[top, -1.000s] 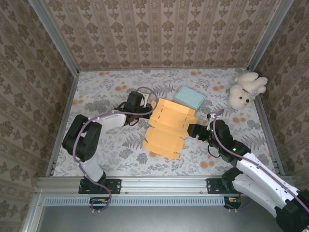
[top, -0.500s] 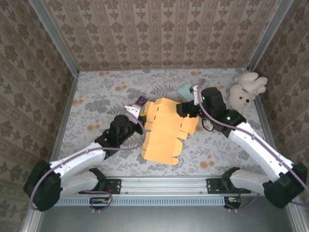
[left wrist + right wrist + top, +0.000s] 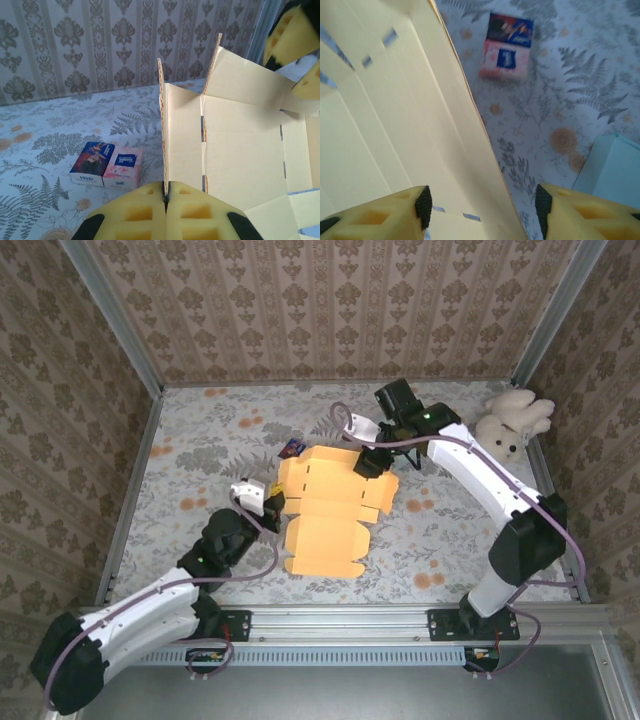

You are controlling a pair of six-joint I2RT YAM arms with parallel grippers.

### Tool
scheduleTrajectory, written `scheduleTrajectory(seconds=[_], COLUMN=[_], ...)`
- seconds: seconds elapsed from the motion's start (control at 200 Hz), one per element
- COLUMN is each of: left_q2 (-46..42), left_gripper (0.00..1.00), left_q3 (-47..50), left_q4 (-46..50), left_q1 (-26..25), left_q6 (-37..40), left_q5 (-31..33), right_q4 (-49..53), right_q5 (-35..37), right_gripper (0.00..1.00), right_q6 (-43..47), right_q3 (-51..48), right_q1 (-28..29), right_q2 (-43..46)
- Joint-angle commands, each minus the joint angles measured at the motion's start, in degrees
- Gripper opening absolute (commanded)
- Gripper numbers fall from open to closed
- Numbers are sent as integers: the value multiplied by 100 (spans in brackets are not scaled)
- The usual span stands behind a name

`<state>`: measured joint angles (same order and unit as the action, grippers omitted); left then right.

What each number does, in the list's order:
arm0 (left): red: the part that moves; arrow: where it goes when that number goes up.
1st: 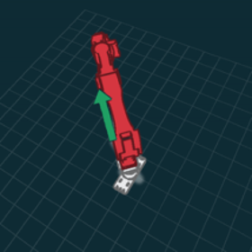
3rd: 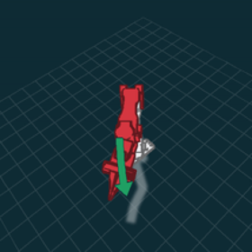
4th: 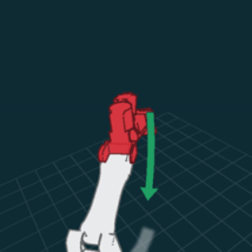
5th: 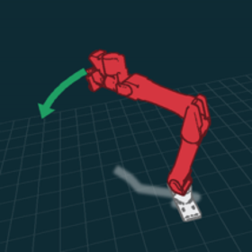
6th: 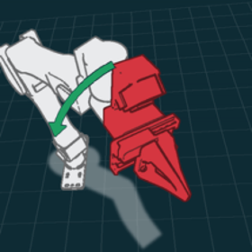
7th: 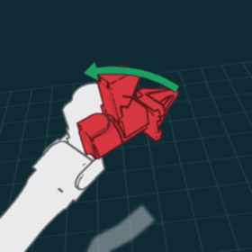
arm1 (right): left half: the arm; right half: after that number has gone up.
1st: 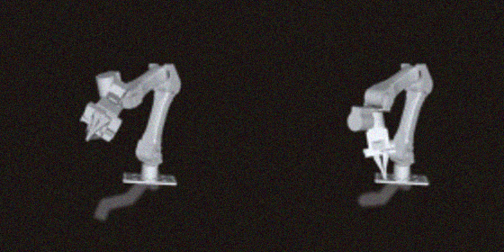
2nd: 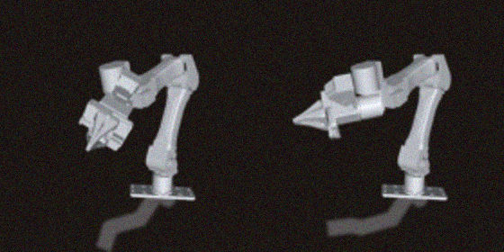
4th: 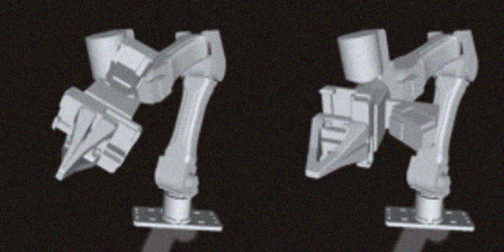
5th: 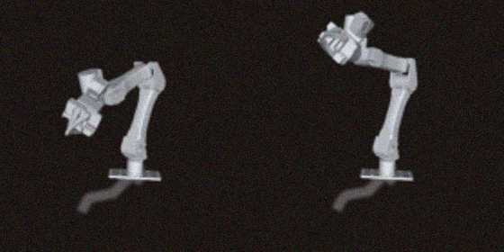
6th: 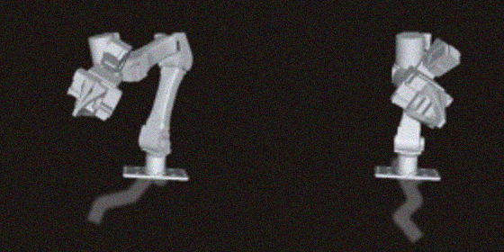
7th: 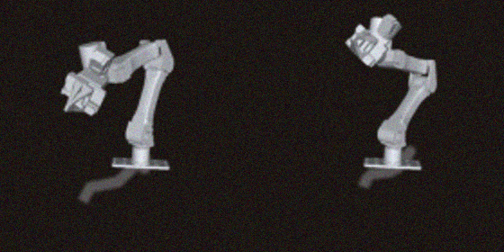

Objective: Fold the paper box

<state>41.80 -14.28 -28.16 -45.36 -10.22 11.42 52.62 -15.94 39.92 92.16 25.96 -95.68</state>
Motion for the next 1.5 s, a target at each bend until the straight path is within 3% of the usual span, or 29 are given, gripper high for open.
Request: scheduleTrajectory(seconds=[0.0,0.445,0.585,0.755,0.79,0.885,0.95,1.14,1.295,1.495], left_q2=[-264,-276,-246,-57,-17,23,-49,-544,-427,230], left_gripper=[0,0,0,0,5,36,47,47,39,34], left_q3=[102,137,102,69,38,-144,-317,-655,-964,-1382], left_q4=[-280,-286,-243,-270,-237,193,654,1469,1525,1414], left_q1=[-8,-9,-15,-11,-16,-1,-3,-15,-231,-802], left_q6=[99,12,11,-104,-141,-341,-571,-1506,-2196,-2231], left_q5=[0,-107,-106,-96,-92,137,323,-280,-1107,-1026], right_q4=[1085,1593,1602,1698,1730,1752,1740,1396,840,623], right_q5=[-285,-500,-536,-361,-273,19,255,621,803,883], right_gripper=[56,37,23,0,0,0,0,0,0,0], right_q6=[844,1227,1290,1368,1378,1379,1378,1352,1273,1281], right_q3=[543,1164,1167,1166,1178,1156,1132,945,580,246], right_q1=[-47,-21,37,109,120,120,129,136,173,209], right_q2=[-272,-643,-687,-750,-772,-772,-760,-542,-258,-88])
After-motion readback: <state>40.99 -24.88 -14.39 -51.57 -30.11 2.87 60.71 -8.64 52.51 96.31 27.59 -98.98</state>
